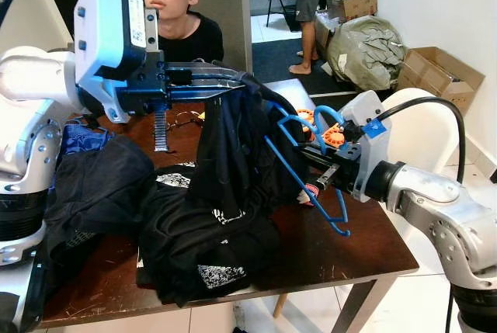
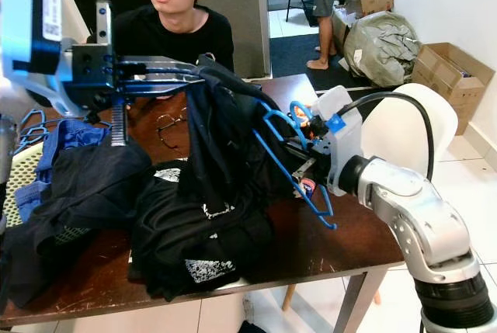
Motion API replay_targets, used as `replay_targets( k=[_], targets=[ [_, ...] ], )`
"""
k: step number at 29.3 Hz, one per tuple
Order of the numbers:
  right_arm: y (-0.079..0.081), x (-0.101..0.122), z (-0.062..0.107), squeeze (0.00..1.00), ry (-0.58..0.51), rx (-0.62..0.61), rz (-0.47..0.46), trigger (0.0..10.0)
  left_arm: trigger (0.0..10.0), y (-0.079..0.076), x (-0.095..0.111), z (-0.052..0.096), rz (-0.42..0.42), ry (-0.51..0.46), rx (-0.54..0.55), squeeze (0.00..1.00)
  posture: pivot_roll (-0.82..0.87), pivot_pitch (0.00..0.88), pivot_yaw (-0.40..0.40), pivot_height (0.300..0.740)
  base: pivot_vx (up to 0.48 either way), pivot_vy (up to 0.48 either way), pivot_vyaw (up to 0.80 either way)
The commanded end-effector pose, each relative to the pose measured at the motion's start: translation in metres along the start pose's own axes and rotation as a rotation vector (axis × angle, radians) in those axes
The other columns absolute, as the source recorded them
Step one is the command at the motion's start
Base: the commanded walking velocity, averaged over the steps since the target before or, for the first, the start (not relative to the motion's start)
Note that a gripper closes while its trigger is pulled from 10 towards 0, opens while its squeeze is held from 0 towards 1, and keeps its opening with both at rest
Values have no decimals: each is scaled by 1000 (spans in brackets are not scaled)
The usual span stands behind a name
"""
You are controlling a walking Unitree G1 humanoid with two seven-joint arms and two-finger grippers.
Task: Hang hanger
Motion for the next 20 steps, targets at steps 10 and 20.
replay_targets(
  k=[10, 20],
  targets=[
    [4, 0, 4, 0, 10, 1, -5, 10000, 10000, -10, 2, -3, 39, -33, 0, 0, 7, 0, 89, 740, 0, 0, 0],
    [4, -1, 0, 0, 15, -6, -23, 10000, 10000, -12, 4, 0, 55, -34, 4, 0, 16, 0, 86, 740, 0, 0, 0]
  ],
)
Point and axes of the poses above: a point about 5 cm out from each wrist's last joint towards the gripper, its own z axis pointing back from the gripper into the wrist, its own x axis along the axis of the wrist's last joint, y = z × x, the point moved 5 cm from there along -z, pointing out of the wrist towards the gripper, and after that the axes turned 15 degrees about -z, right-handed, at the moved point
